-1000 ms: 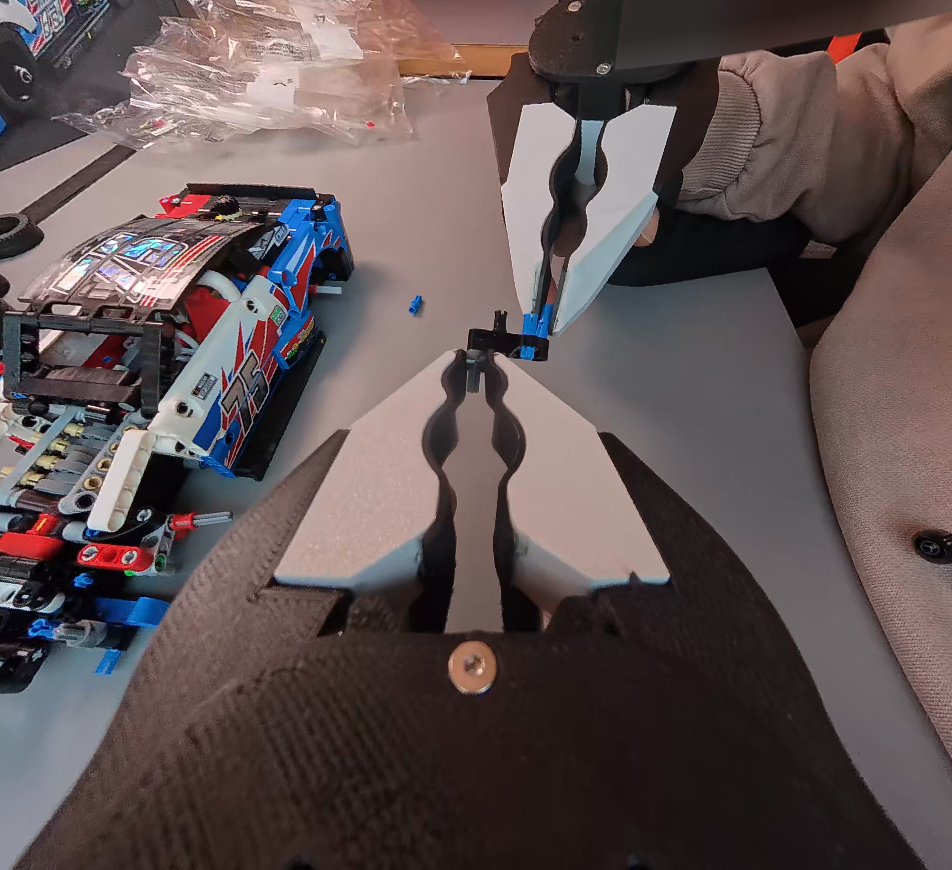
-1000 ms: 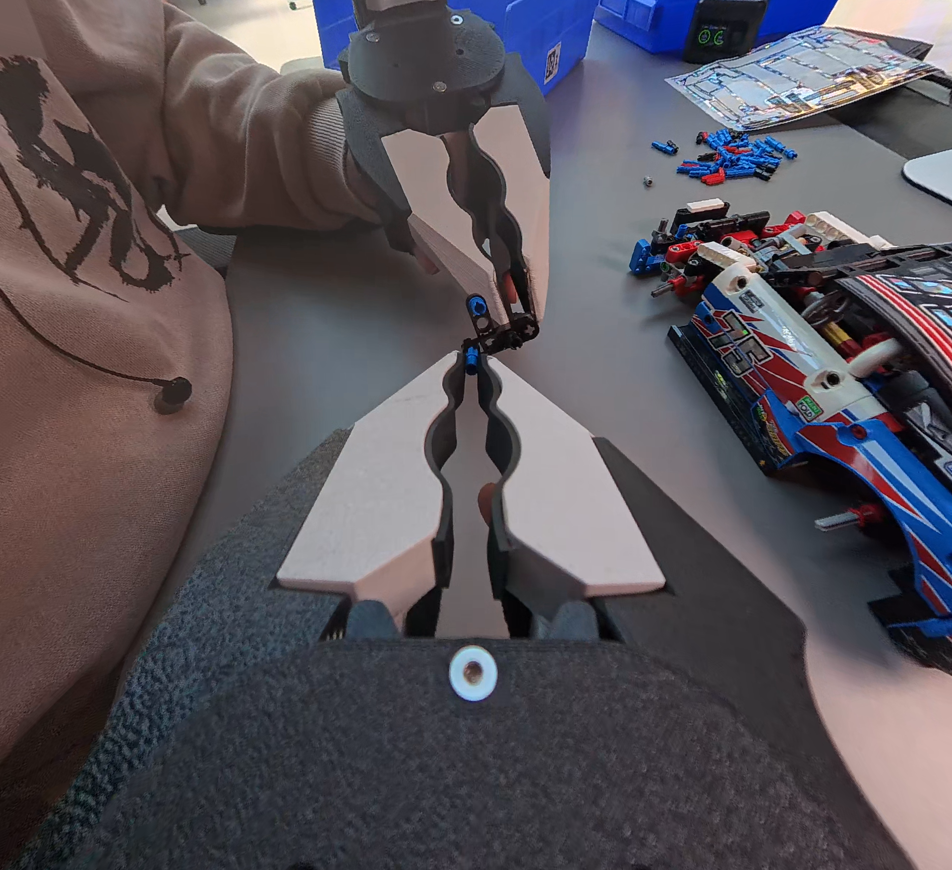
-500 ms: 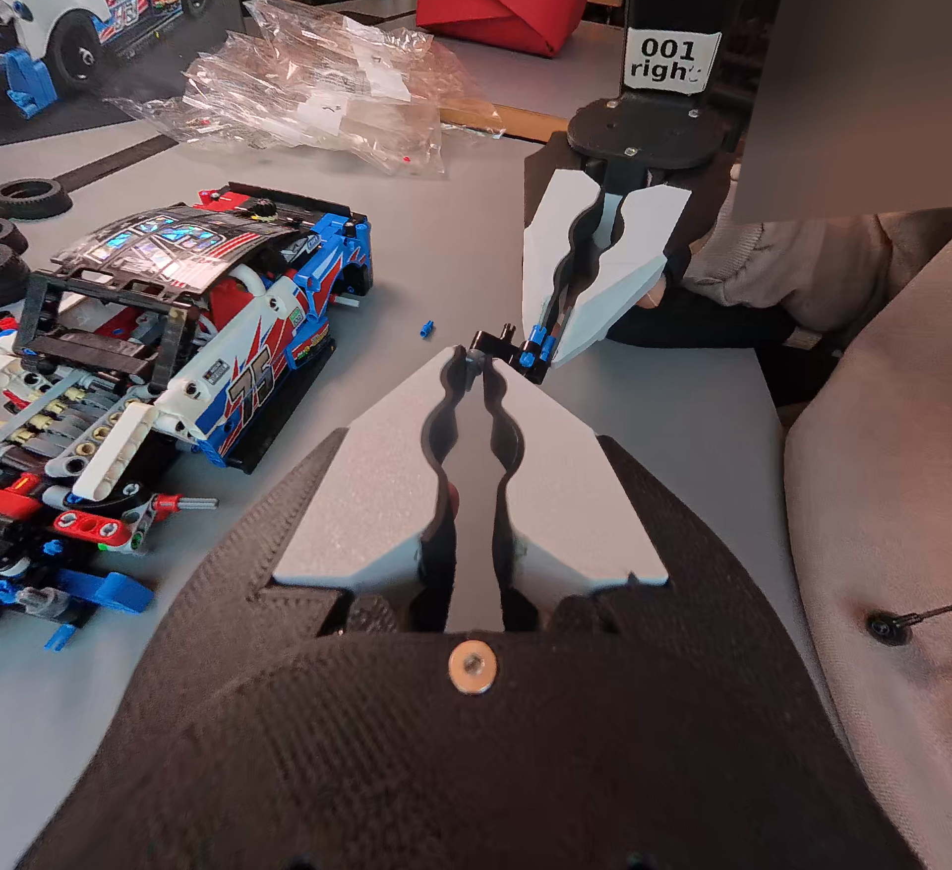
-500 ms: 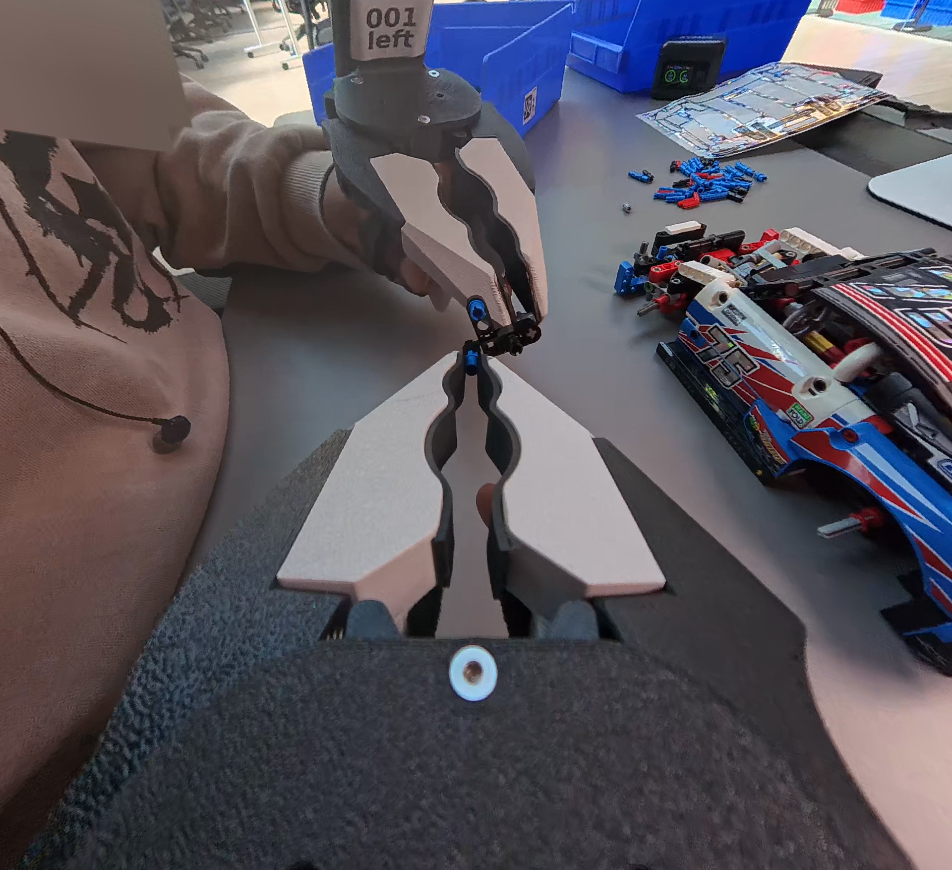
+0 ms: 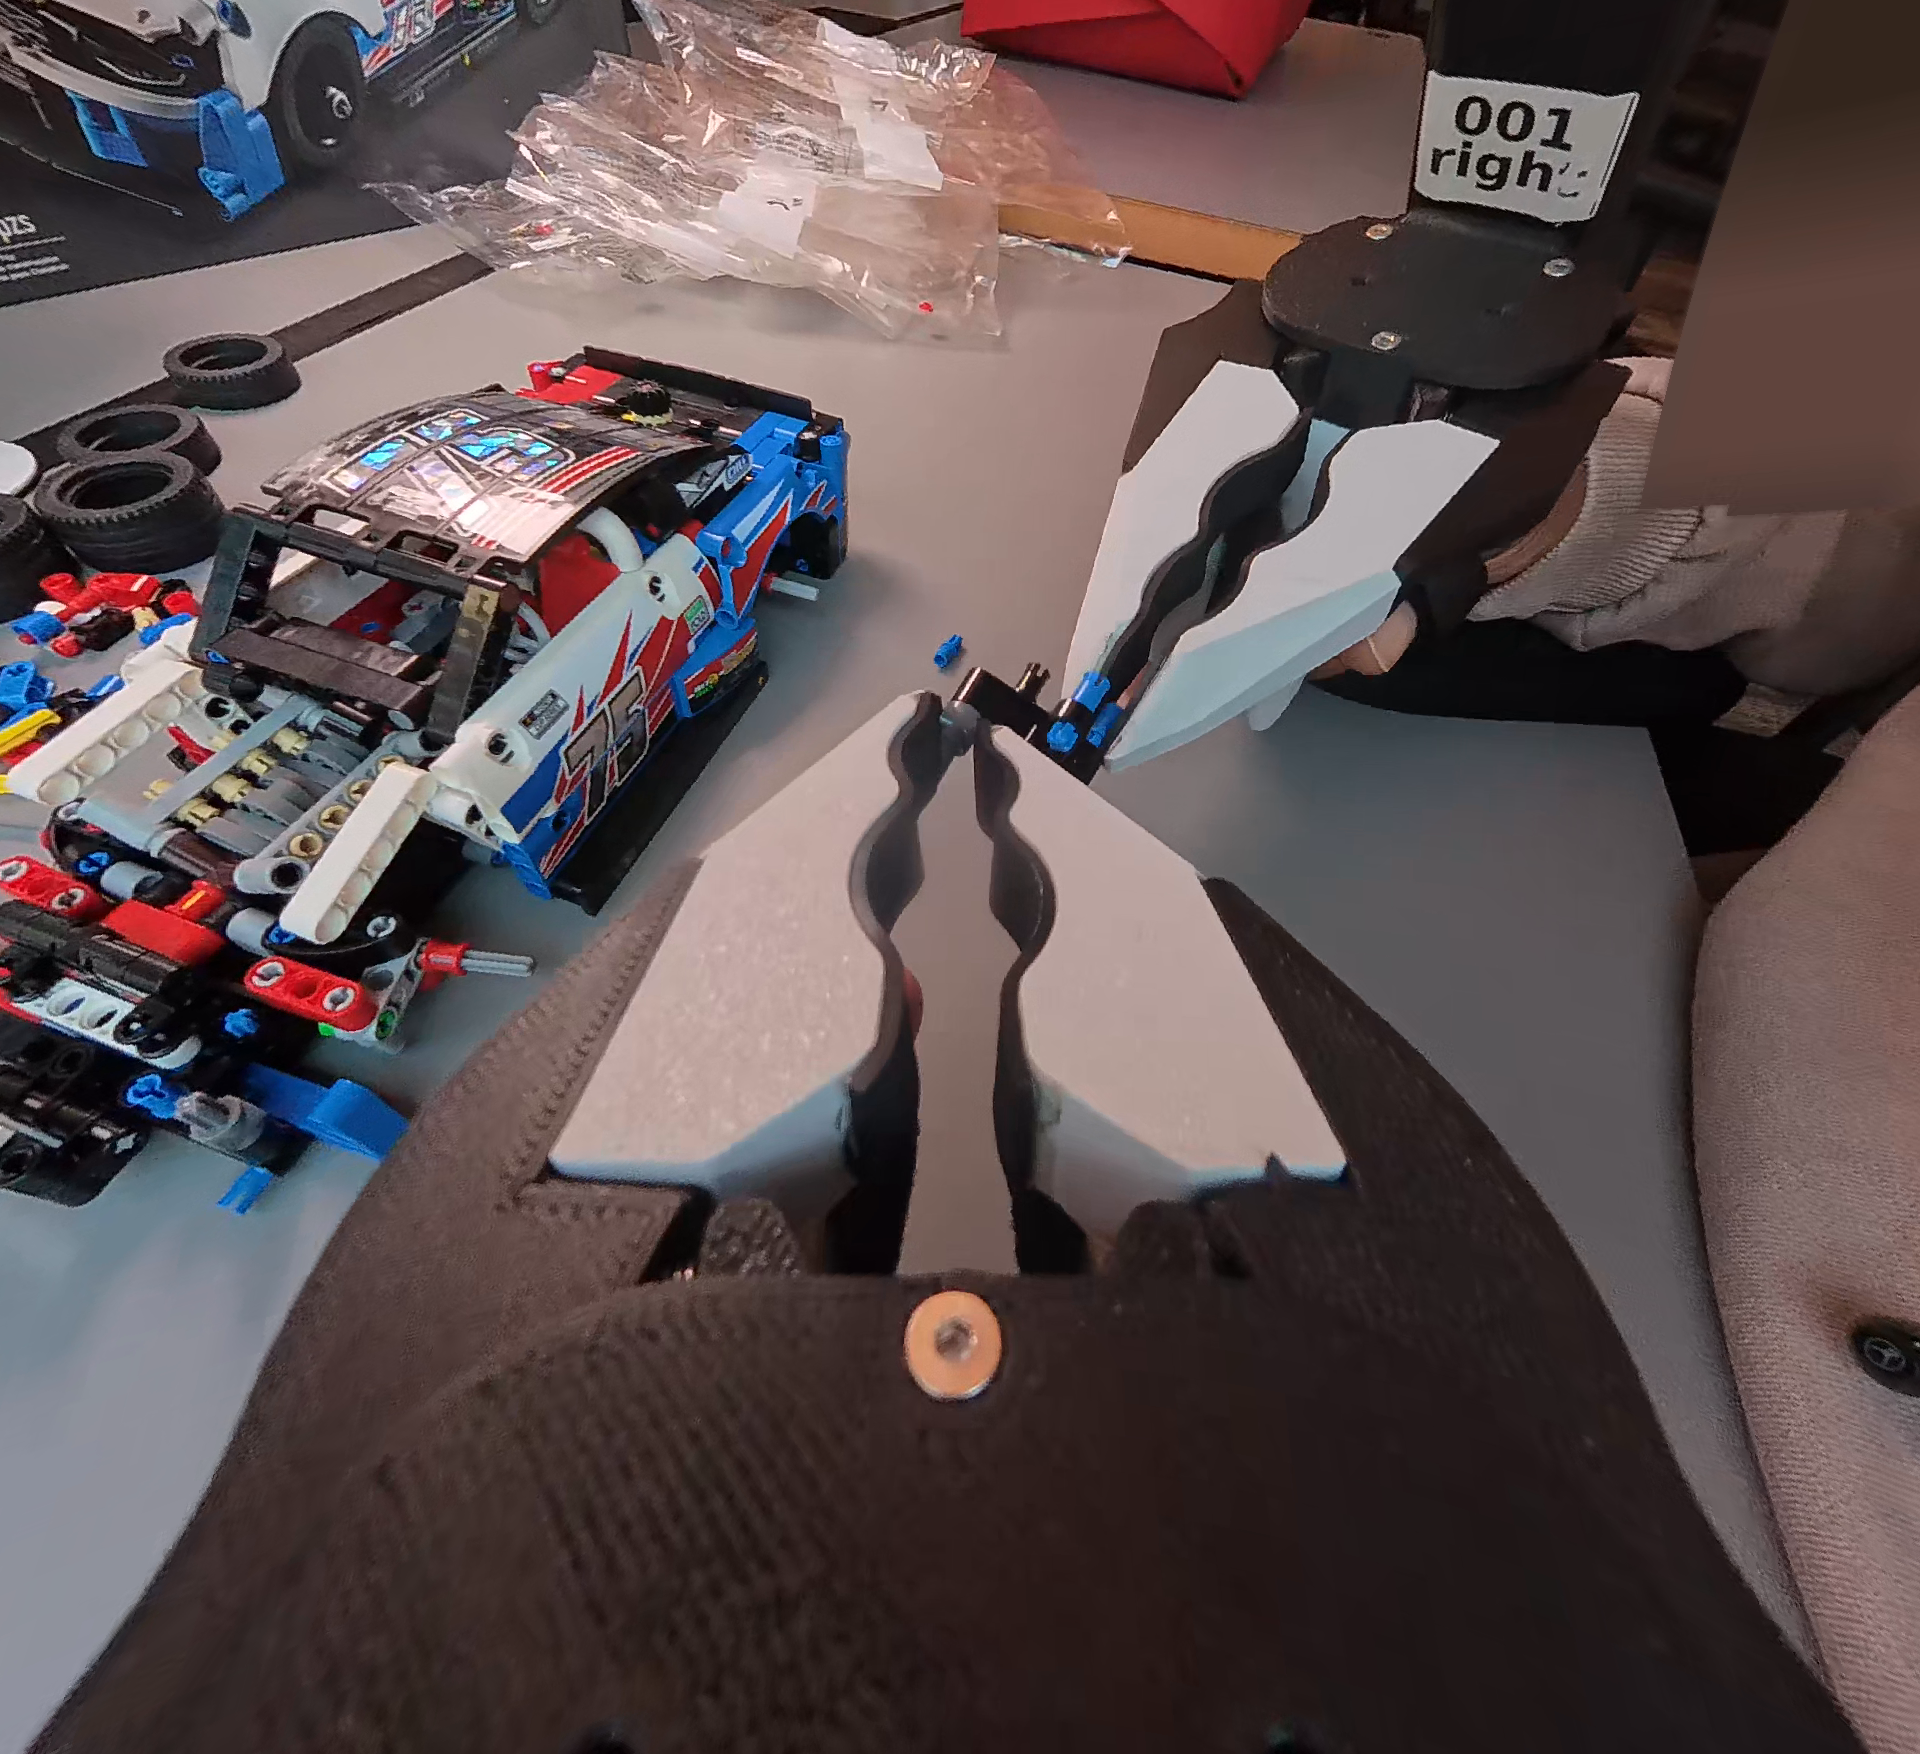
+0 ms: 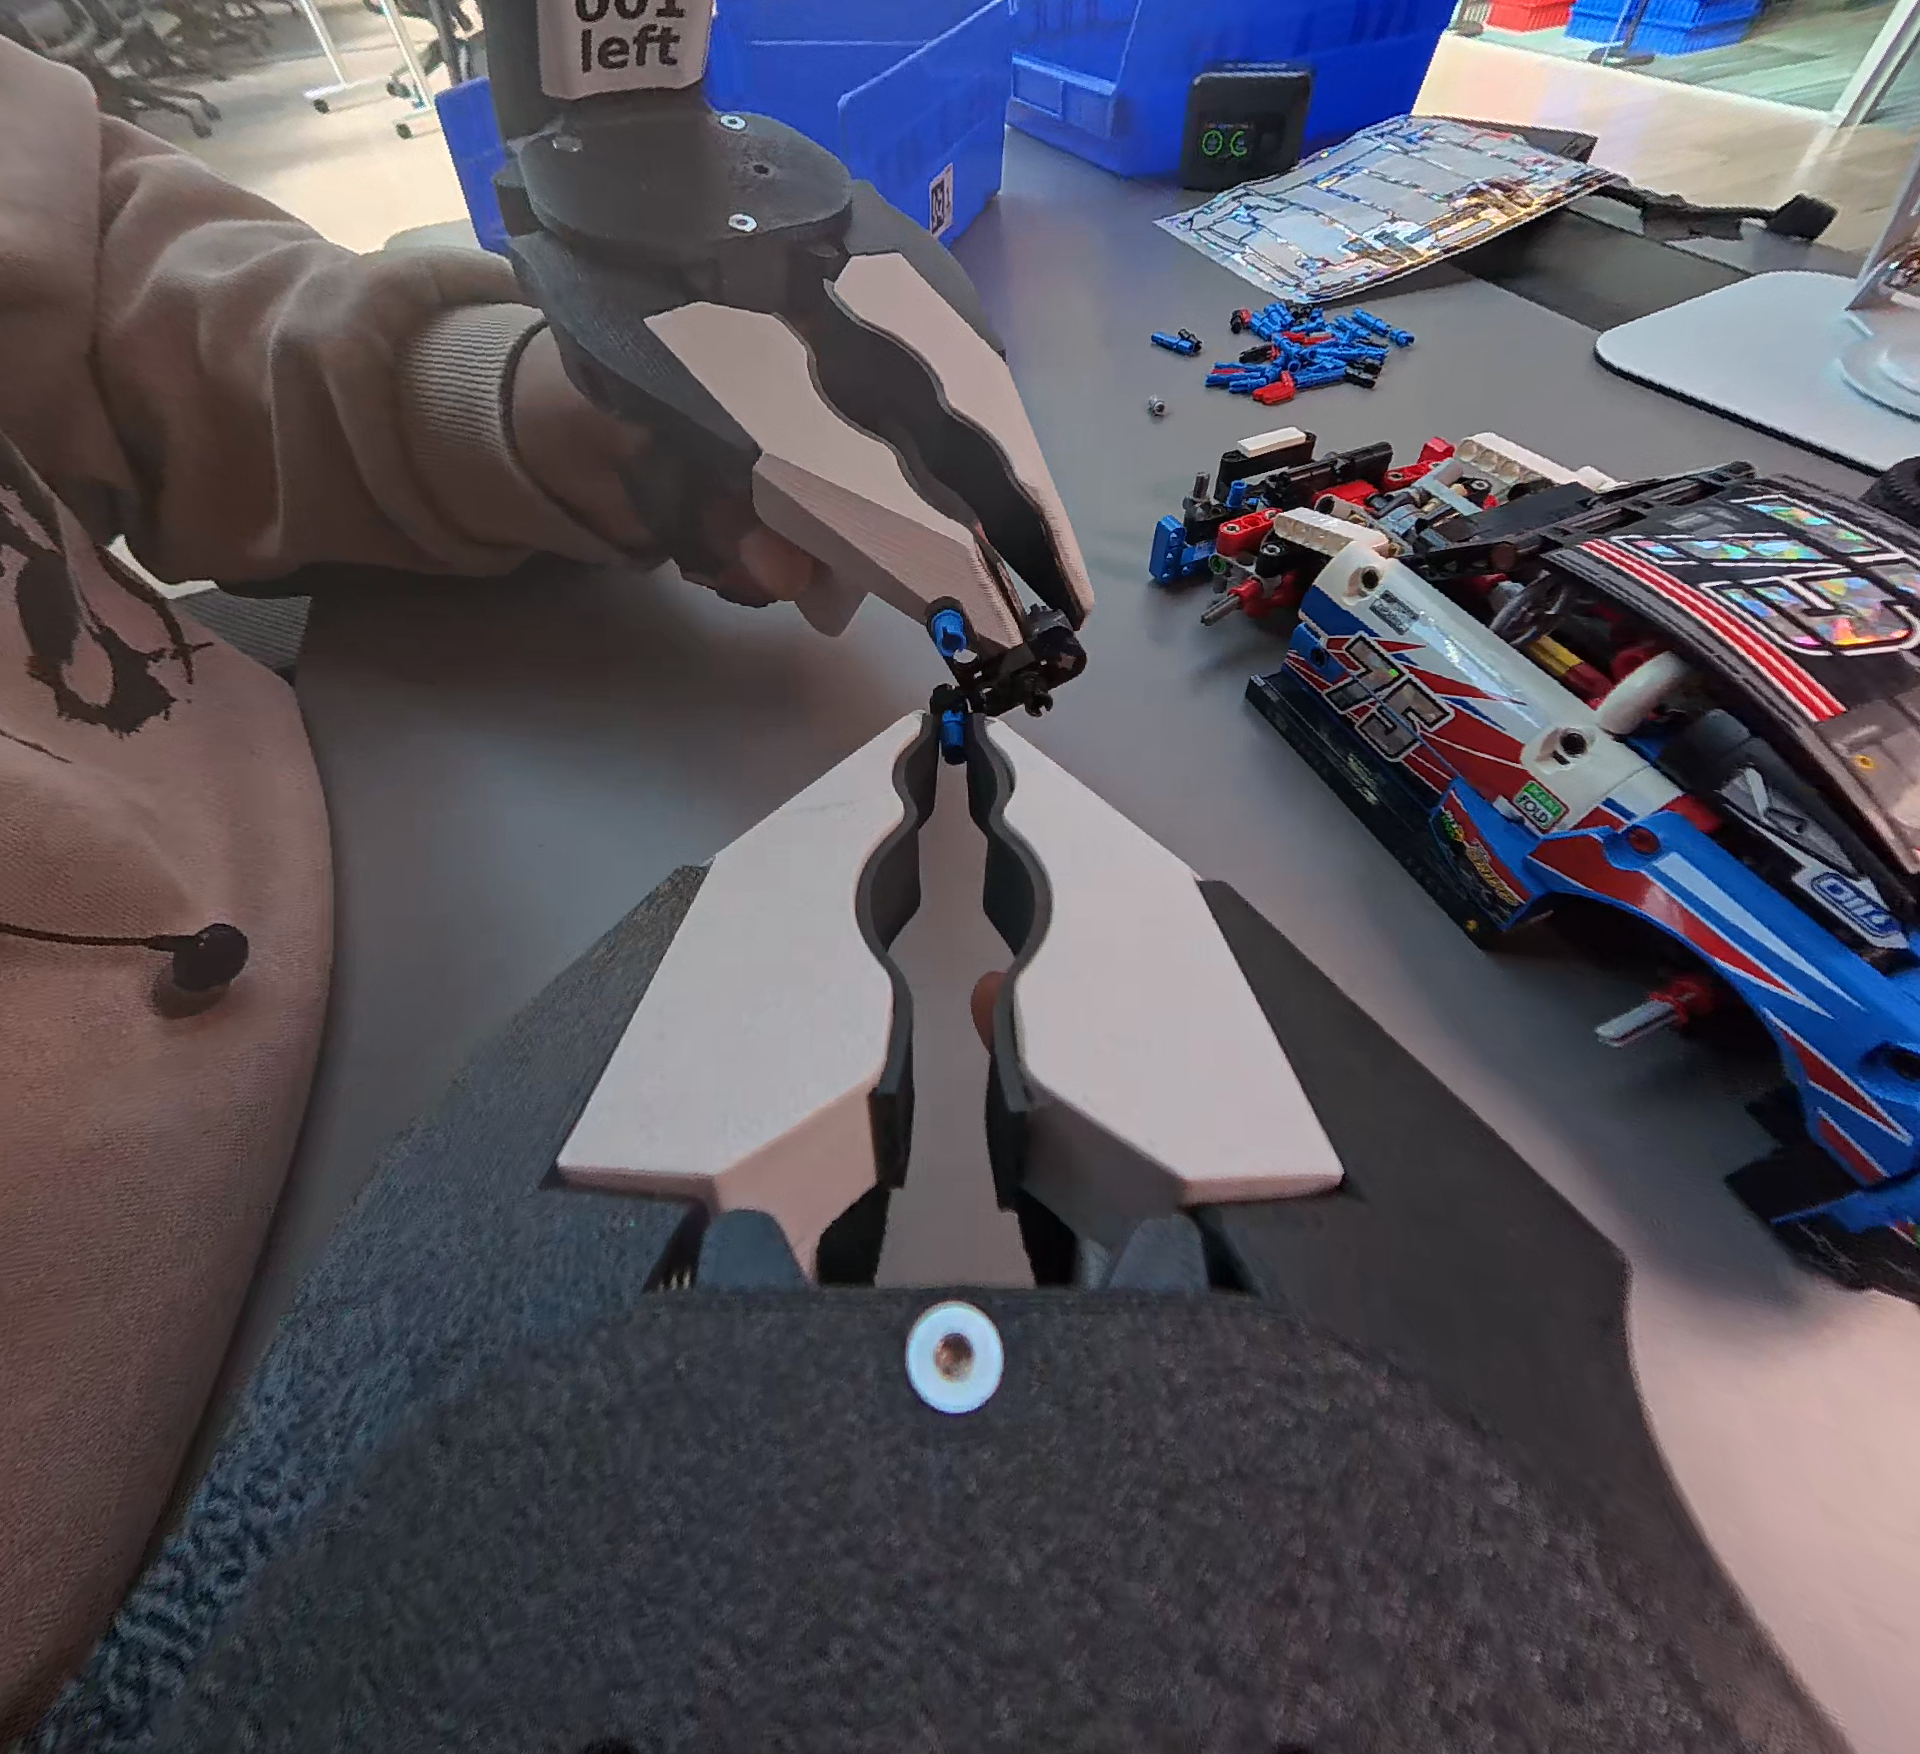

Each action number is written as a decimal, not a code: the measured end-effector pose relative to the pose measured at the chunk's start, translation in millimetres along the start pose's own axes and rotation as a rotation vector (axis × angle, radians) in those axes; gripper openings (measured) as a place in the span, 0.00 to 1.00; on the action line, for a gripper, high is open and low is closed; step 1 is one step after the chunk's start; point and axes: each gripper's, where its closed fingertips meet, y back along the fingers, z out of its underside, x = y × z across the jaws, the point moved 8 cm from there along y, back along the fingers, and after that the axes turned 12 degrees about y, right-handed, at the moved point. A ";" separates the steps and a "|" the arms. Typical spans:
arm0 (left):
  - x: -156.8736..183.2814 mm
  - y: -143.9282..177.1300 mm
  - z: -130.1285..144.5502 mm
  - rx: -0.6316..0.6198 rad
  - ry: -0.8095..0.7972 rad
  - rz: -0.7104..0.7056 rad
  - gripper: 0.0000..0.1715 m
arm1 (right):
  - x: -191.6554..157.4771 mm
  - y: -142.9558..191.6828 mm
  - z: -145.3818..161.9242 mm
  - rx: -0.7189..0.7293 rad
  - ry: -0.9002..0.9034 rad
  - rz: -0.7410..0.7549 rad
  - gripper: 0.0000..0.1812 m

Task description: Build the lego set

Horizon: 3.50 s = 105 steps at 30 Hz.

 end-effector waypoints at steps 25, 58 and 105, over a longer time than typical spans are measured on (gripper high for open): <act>-4.5 3.4 -10.2 0.077 0.184 -0.162 0.04 | 2.1 -12.0 -27.5 -0.098 0.406 0.428 0.09; -18.4 0.5 2.6 0.065 0.484 0.013 0.05 | 10.9 -11.5 -18.5 -0.057 0.313 0.344 0.07; 4.6 1.9 39.9 -0.382 -0.314 0.329 0.04 | -13.3 -17.6 10.9 -0.155 0.180 -0.142 0.16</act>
